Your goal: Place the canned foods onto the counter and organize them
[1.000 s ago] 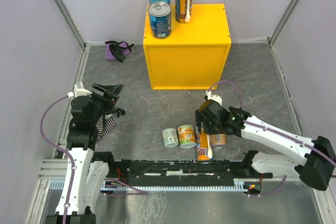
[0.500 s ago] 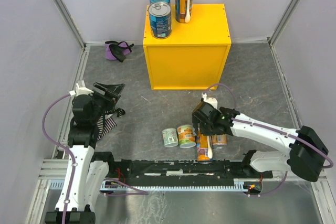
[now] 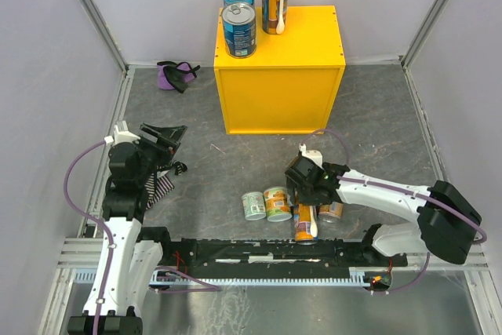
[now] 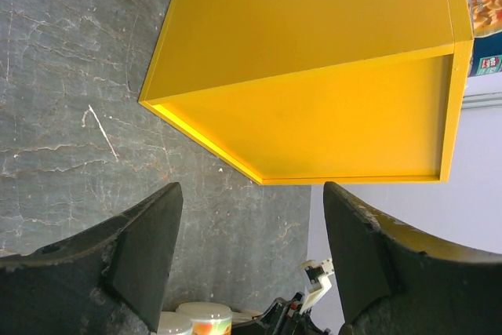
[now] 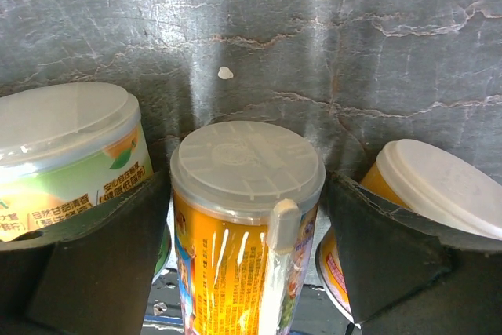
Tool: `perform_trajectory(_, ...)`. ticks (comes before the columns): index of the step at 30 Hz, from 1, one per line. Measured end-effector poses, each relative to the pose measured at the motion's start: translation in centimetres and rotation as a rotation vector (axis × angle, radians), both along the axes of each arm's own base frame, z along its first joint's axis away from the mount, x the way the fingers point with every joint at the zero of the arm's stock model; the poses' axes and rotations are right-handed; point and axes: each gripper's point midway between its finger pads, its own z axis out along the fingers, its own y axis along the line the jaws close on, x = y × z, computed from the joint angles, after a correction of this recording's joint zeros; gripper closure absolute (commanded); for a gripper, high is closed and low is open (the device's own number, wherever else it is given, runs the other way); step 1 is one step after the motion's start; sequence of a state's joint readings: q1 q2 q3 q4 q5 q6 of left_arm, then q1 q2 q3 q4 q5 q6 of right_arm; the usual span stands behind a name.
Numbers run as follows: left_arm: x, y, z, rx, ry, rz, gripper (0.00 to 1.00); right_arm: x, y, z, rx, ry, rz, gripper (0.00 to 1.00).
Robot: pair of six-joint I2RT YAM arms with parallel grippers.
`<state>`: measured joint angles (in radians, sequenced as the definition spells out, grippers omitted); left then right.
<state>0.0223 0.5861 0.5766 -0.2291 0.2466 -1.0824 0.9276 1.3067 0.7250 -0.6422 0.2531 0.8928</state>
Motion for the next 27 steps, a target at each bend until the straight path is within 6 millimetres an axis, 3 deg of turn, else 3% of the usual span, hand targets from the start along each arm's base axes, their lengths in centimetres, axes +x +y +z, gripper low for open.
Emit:
perform_trajectory(5, -0.1, 0.0, -0.2, -0.001, 0.001, 0.0, 0.22, 0.0, 0.0, -0.6, -0.013, 0.01, 0.002, 0.17)
perform_trajectory(9, -0.1, 0.0, -0.2, -0.003, 0.003, 0.0, 0.22, -0.1, 0.2, -0.9, -0.014, 0.012, 0.008, 0.36)
perform_trajectory(20, -0.1, -0.1, -0.2, -0.006, 0.003, -0.006, 0.22, -0.3, 0.4, -0.7, -0.011, 0.003, 0.021, 0.72)
perform_trajectory(27, -0.2, -0.3, -0.2, -0.009, 0.005, -0.019, 0.22, 0.3, 0.7, 2.3, -0.02, -0.043, 0.066, 0.87)
